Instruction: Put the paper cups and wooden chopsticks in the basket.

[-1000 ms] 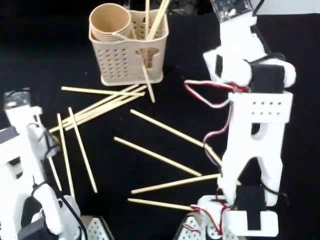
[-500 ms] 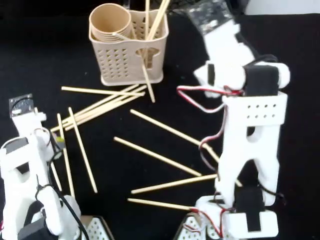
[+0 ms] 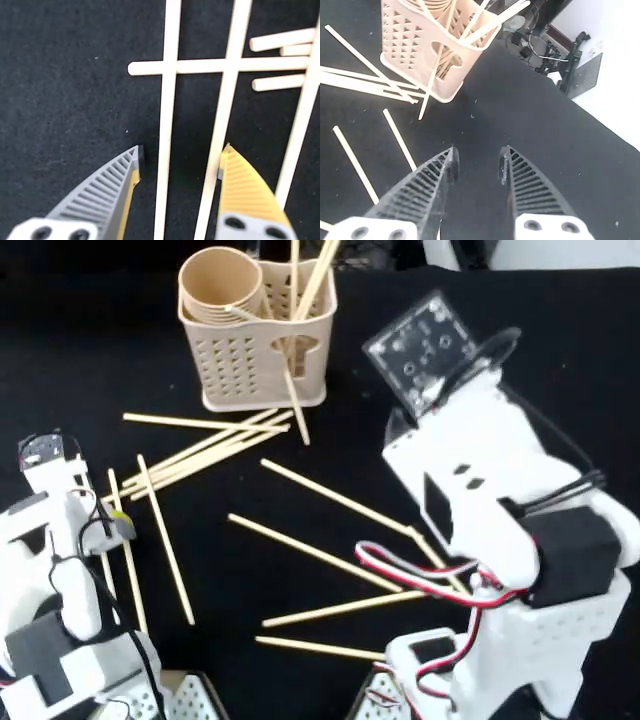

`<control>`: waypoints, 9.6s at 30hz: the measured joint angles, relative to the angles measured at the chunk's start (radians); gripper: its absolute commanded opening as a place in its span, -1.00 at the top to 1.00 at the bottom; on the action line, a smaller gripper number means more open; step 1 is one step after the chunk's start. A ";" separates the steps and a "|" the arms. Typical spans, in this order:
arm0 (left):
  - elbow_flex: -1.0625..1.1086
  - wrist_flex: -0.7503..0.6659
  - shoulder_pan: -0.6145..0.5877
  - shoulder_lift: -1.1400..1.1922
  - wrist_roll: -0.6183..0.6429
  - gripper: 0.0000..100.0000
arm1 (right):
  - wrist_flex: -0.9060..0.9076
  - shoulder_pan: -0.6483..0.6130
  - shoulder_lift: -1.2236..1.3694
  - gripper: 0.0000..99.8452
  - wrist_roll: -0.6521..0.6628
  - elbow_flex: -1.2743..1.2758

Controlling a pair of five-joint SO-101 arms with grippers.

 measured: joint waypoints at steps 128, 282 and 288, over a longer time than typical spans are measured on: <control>-0.994 -0.393 0.779 0.023 0.365 0.94 | -0.976 0.160 -0.772 0.70 -0.210 1.924; 0.385 0.054 0.209 -0.770 0.021 0.68 | -0.720 0.796 0.157 0.98 0.864 1.333; 0.422 0.054 0.209 -0.773 0.021 0.68 | -0.494 0.681 0.157 0.98 0.815 1.073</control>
